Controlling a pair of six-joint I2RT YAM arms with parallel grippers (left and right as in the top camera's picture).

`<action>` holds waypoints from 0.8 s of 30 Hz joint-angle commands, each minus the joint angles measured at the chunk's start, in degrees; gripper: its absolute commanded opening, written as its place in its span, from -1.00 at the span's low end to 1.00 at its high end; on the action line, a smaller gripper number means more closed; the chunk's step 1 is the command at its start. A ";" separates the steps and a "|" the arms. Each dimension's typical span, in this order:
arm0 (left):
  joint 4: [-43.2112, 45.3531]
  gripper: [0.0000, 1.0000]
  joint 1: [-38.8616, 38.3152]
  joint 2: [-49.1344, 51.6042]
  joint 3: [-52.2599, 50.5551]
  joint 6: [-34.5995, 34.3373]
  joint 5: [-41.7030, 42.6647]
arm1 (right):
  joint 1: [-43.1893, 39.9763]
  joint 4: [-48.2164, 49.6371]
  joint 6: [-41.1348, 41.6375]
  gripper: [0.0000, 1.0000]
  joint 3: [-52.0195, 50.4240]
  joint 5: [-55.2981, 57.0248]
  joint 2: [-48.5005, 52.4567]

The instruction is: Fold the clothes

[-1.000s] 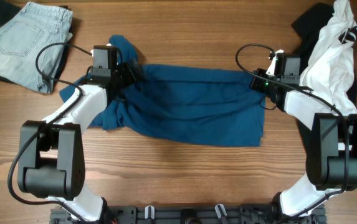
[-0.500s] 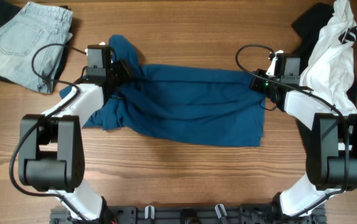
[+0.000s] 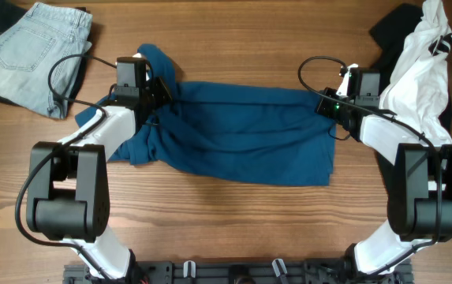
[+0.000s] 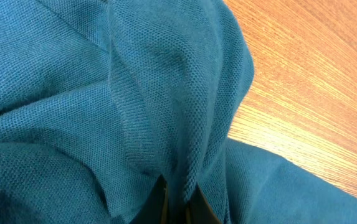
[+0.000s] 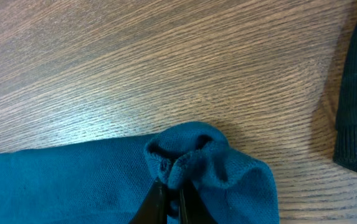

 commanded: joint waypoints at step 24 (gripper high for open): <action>-6.80 -0.92 -0.26 -13.68 -0.02 4.87 -0.50 | -0.57 -7.96 -3.96 -0.91 0.85 -0.98 -16.17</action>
